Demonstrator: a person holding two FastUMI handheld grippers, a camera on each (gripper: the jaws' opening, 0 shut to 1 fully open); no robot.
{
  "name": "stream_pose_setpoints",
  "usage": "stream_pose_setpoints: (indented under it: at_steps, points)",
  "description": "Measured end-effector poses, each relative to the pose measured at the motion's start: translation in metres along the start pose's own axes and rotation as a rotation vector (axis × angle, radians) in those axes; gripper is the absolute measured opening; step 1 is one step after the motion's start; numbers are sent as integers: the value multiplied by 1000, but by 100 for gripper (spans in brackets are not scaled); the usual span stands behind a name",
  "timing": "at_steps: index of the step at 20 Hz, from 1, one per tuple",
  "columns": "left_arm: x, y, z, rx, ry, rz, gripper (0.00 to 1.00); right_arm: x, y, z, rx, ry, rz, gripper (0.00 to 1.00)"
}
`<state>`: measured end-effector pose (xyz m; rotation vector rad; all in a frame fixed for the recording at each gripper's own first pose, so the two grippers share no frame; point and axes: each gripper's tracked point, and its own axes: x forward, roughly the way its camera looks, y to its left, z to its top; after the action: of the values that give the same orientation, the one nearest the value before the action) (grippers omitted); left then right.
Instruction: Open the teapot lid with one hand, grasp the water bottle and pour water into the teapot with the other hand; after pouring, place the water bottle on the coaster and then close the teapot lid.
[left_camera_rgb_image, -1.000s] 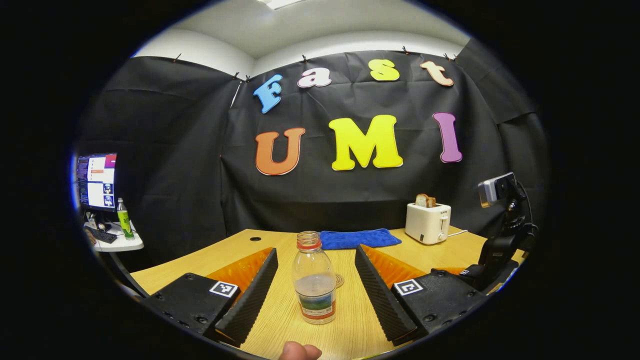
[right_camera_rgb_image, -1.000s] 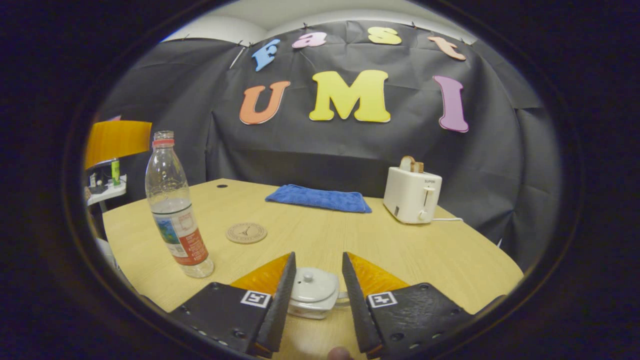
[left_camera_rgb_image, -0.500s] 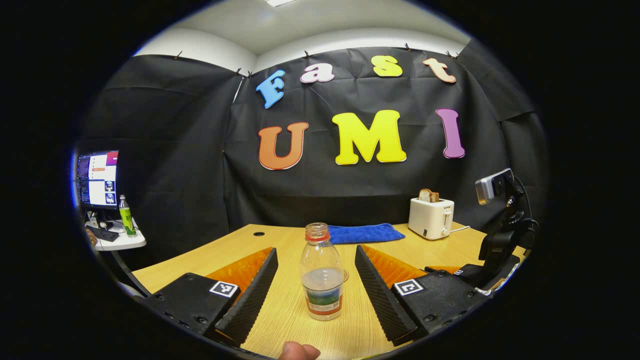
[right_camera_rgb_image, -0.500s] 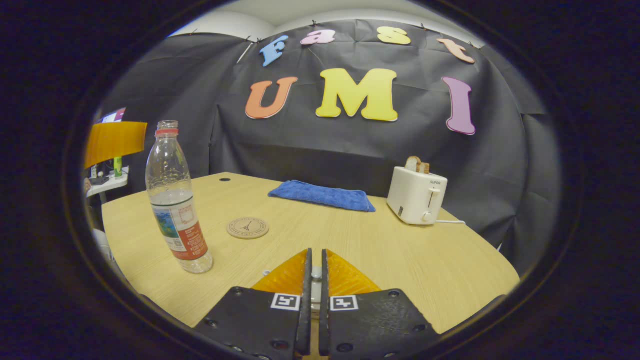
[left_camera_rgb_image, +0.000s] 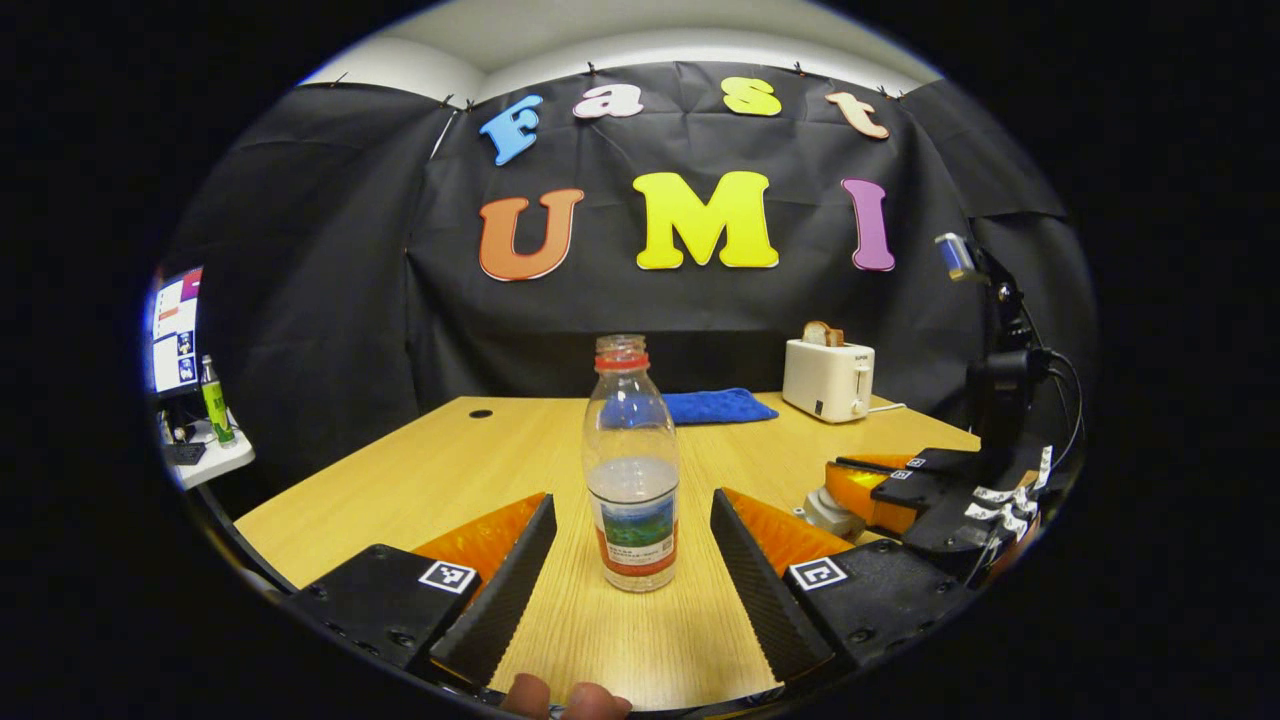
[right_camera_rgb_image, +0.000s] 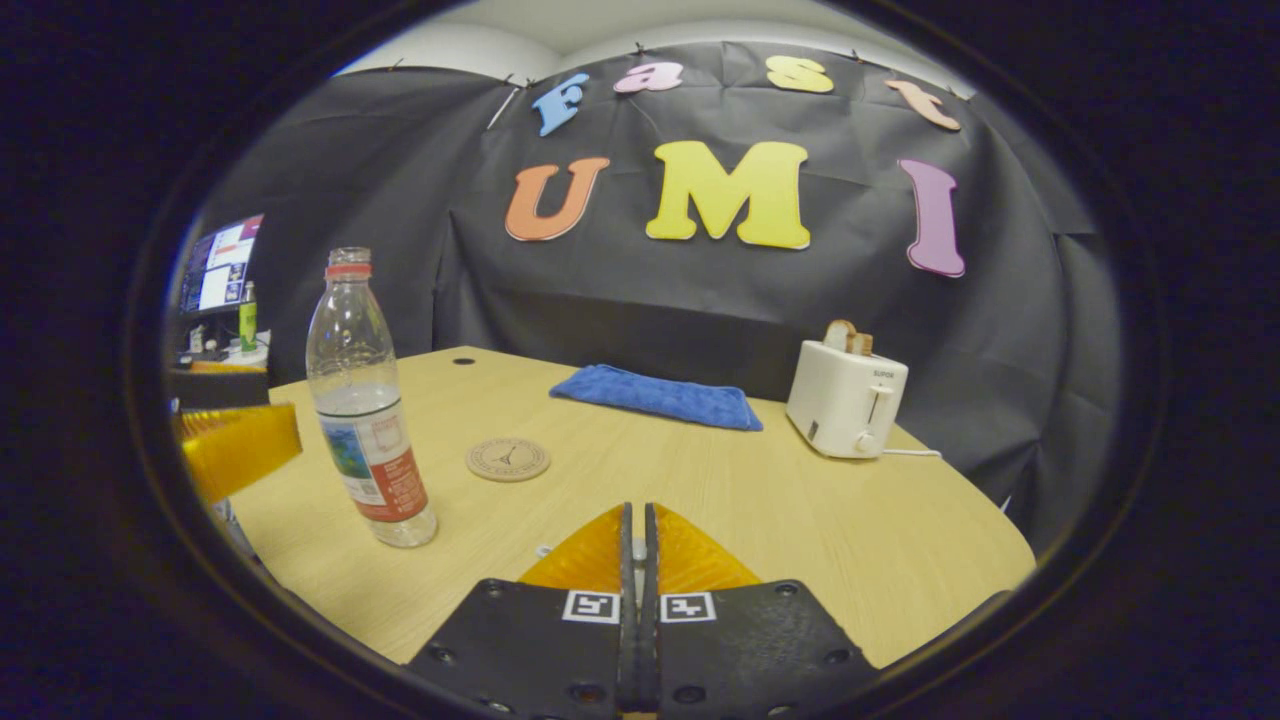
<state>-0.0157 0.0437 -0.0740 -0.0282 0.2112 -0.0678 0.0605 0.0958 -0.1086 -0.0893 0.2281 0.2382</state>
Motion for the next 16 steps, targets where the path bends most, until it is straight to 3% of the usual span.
stream_pose_setpoints:
  at_steps: [5, 16]
  points:
    - [17, -2, -19, -28, 40, -17, 98, -10, -4, 15, -2, -28, 10, 1]
    - [56, 2, -36, -57, 95, -33, 97, -42, -44, 26, -9, -52, -51, 0]
